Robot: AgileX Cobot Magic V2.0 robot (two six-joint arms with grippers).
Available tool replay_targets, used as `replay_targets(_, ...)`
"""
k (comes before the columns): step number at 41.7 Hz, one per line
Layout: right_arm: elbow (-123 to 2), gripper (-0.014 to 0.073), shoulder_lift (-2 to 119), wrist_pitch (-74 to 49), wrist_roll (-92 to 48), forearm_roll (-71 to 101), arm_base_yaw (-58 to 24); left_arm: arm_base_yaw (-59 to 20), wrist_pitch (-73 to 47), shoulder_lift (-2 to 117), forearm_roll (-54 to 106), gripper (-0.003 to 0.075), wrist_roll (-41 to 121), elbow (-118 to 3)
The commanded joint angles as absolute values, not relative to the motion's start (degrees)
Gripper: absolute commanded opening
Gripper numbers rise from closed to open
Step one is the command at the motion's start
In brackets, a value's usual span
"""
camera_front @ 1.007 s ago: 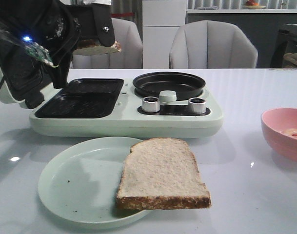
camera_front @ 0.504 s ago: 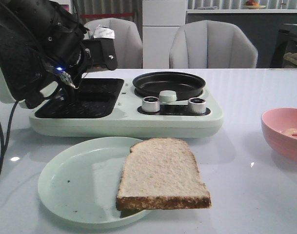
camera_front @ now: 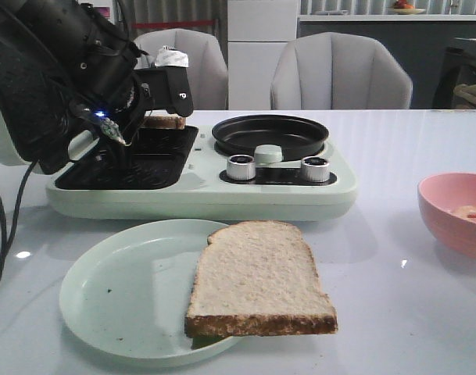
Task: Make breakfast with bread and shrimp
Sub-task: 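Lift the bread slice and lower it onto the farther black plate, then open the left gripper and withdraw it from the sandwich maker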
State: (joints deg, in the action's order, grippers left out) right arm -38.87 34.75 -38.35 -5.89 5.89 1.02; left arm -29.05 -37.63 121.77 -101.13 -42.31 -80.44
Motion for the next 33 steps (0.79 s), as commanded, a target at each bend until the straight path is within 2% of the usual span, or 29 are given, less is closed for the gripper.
replay_targets(1,-40.9,0.0562,35.2,-33.9,-6.0,5.7,1.0,-28.7,-39.7,115.9,-100.3,0.0410,-42.6,-82.3)
replay_targets(20,-40.9,0.0562,35.2,-33.9,-6.0,5.7,1.0,-28.8,-35.9,106.0,-98.1,0.0410,-40.2,-74.0)
replay_targets(25,-40.9,0.0562,35.2,-33.9,-6.0,5.7,1.0,-30.6,-40.1,104.2,-96.7,0.0427,-40.1,-71.4)
replay_targets(29,-40.9,0.0562,35.2,-33.9,-6.0,5.7,1.0,-32.6,-42.2,102.0,-90.3,0.0427,-36.4,-70.5)
replay_targets(33,-40.9,0.0562,35.2,-33.9,-6.0,5.7,1.0,-34.5,-41.5,98.5,-74.6,0.0425,-29.7,-70.5)
